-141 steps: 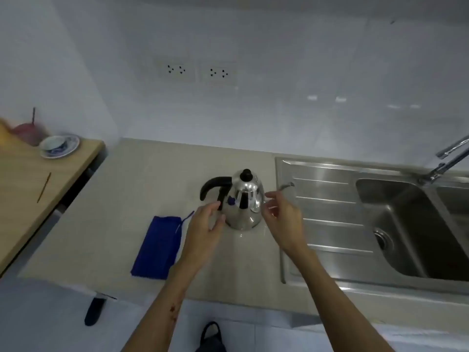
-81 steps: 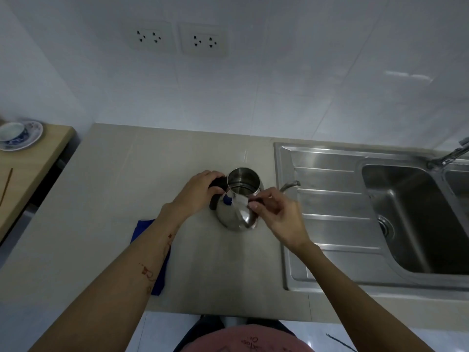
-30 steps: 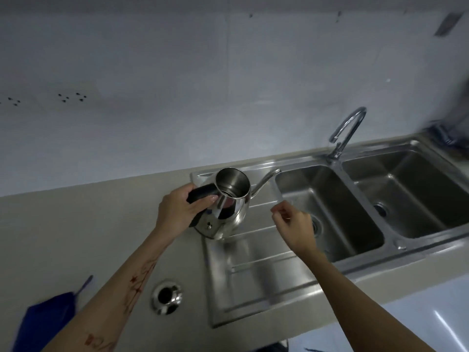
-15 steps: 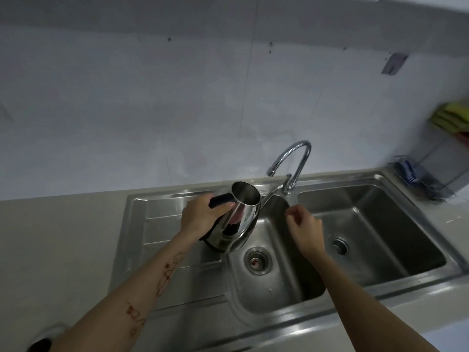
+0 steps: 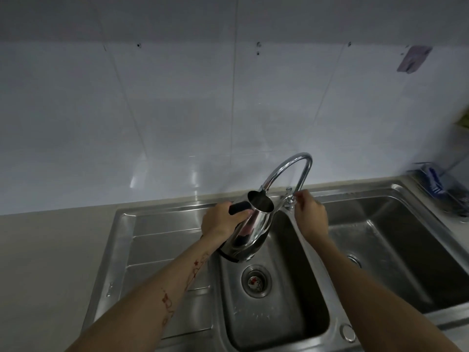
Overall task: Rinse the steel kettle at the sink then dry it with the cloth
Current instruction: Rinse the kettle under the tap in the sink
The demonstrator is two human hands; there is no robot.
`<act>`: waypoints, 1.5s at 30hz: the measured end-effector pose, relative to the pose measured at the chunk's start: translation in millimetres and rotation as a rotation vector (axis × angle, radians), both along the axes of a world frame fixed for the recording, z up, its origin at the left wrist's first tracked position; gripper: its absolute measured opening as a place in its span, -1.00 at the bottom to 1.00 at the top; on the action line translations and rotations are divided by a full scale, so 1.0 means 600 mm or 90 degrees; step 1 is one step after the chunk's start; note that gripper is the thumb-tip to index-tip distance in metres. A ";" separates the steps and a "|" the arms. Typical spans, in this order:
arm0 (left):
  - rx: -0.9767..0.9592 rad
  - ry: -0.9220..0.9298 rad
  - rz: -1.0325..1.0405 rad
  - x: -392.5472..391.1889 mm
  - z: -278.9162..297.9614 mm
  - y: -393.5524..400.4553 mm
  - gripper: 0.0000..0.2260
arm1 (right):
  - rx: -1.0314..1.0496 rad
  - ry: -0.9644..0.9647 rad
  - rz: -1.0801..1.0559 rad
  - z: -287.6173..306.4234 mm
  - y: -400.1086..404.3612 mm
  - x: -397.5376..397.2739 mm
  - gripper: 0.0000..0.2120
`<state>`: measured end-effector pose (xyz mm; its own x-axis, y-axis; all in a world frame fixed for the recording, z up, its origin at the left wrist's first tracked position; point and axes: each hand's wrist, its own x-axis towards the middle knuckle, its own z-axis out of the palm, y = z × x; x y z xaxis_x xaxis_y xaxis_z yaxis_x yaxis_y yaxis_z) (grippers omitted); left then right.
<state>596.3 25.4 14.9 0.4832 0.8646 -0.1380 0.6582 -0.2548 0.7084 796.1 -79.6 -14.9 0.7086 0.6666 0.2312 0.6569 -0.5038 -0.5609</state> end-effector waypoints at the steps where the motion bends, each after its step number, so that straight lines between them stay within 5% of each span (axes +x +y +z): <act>1: -0.003 -0.004 0.003 0.006 -0.003 0.001 -0.62 | -0.008 -0.003 0.004 0.001 0.006 0.013 -0.78; 5: -0.002 -0.020 0.031 0.021 -0.010 0.005 -0.59 | -0.107 -0.008 0.051 -0.001 0.030 0.065 -0.54; 20: -0.027 -0.078 0.053 0.025 -0.009 0.017 -0.68 | -0.304 0.012 0.212 -0.070 0.074 0.124 -0.19; 27: -0.041 -0.095 0.055 0.027 -0.007 0.017 -0.69 | -0.360 -0.046 0.178 -0.061 0.073 0.108 -0.28; 45: -0.050 -0.090 0.067 0.027 -0.026 0.020 -0.57 | -0.345 0.031 0.236 -0.105 0.097 0.112 0.00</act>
<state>612.4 37.2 -0.8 0.4093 0.9010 -0.1438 0.5711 -0.1300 0.8105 863.2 -21.1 -77.6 0.4110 0.8814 -0.2330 0.8213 -0.4688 -0.3250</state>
